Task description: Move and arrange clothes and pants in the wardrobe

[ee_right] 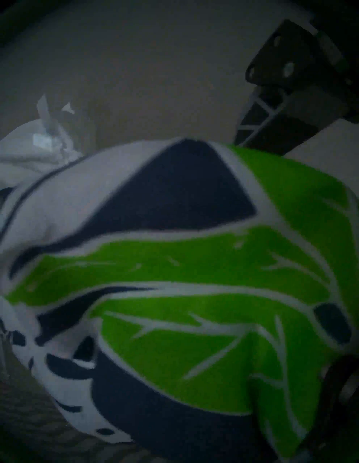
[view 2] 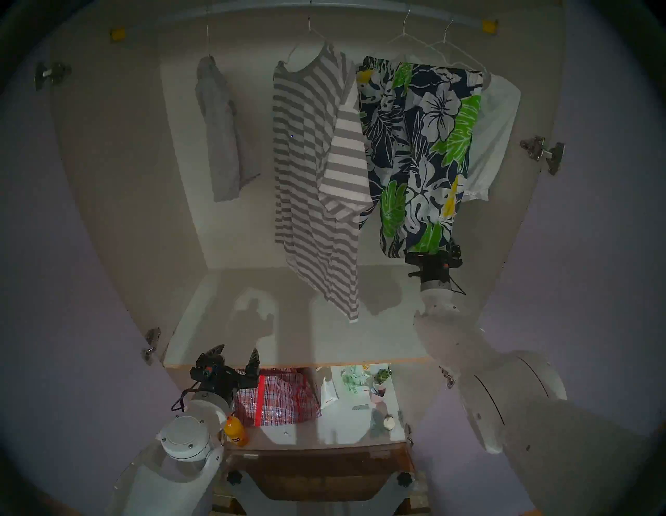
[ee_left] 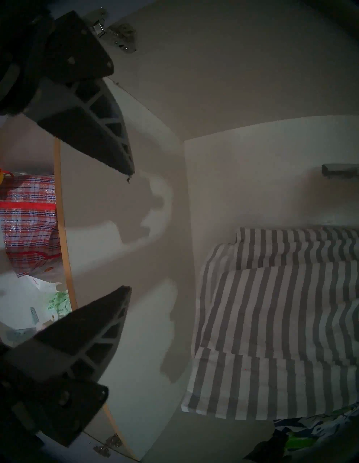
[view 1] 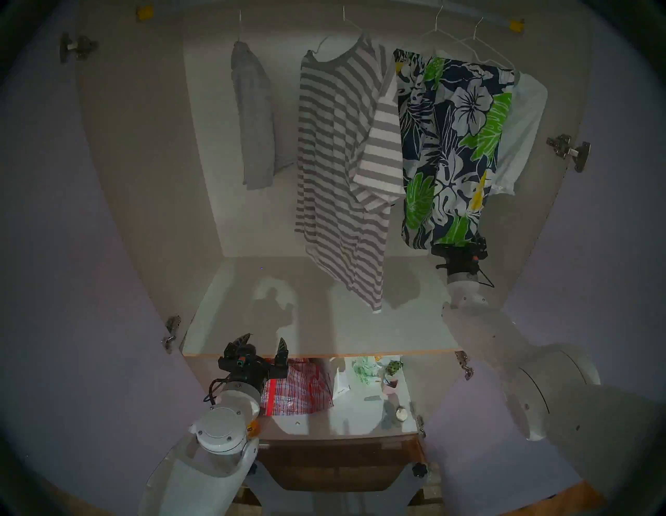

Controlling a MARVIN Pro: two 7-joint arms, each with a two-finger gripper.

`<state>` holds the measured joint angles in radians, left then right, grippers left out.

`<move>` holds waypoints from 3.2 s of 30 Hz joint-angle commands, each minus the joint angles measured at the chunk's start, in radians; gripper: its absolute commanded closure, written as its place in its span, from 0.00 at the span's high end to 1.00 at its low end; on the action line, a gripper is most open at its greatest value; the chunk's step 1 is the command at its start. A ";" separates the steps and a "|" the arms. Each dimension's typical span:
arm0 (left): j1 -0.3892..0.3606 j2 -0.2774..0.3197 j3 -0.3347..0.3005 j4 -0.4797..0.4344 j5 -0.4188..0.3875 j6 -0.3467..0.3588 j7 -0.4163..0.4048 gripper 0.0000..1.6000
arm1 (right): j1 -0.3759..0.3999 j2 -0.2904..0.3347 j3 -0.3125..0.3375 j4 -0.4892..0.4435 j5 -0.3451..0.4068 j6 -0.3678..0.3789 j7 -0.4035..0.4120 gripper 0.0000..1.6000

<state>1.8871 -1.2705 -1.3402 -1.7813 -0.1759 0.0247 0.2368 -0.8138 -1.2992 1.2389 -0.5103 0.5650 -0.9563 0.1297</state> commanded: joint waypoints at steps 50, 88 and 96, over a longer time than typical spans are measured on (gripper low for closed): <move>-0.009 0.019 0.013 -0.033 -0.013 -0.020 0.016 1.00 | -0.765 0.335 0.239 -0.876 0.811 0.119 0.683 1.00; -0.013 0.035 0.025 -0.033 -0.026 -0.023 0.030 1.00 | -0.861 0.399 0.155 -1.109 0.805 0.111 0.580 1.00; -0.014 0.038 0.028 -0.032 -0.029 -0.023 0.033 1.00 | -0.693 0.284 0.091 -1.037 0.750 0.116 0.516 1.00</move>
<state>1.8834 -1.2309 -1.3098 -1.7863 -0.2071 0.0159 0.2717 -1.5947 -0.9997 1.3197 -1.5602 1.3326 -0.8417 0.6319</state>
